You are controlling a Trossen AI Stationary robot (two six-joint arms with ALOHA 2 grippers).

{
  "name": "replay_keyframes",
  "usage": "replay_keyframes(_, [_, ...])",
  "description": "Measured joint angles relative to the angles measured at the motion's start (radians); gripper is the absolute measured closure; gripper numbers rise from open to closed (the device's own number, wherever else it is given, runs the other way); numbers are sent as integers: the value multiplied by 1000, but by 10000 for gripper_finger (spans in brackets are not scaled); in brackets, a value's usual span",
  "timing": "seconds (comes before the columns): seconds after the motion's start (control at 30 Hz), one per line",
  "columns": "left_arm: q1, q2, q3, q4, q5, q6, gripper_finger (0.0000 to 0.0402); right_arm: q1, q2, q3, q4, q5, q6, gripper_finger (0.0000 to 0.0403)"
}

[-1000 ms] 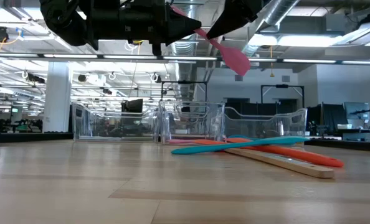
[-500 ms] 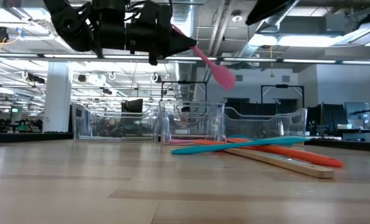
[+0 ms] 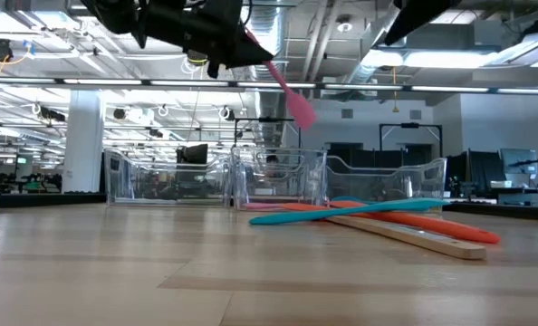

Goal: Pick & Place Kitchen Items
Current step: Put the pink spatula into the middle transparent bin

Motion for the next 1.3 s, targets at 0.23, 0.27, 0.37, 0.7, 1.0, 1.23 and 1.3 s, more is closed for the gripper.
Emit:
replay_keyframes(0.23, [123,-3,23,-76,163,-150,396,49,-63,-207,198,10,-5,401])
replay_keyframes(0.27, [139,2,23,-95,170,-167,396,54,-84,-245,240,11,-5,401])
replay_keyframes(0.37, [182,20,23,-129,173,-187,396,67,-149,-348,388,14,-13,400])
replay_keyframes(0.7, [239,161,90,-125,283,-298,396,104,-371,-629,742,22,-76,402])
replay_keyframes(1.0, [263,343,239,-280,313,-330,396,103,-425,-720,773,24,-15,402])
replay_keyframes(1.23, [289,391,255,-289,311,-352,395,103,-425,-721,774,25,-13,402])
replay_keyframes(1.3, [296,392,255,-288,309,-353,390,102,-425,-721,774,25,-13,402])
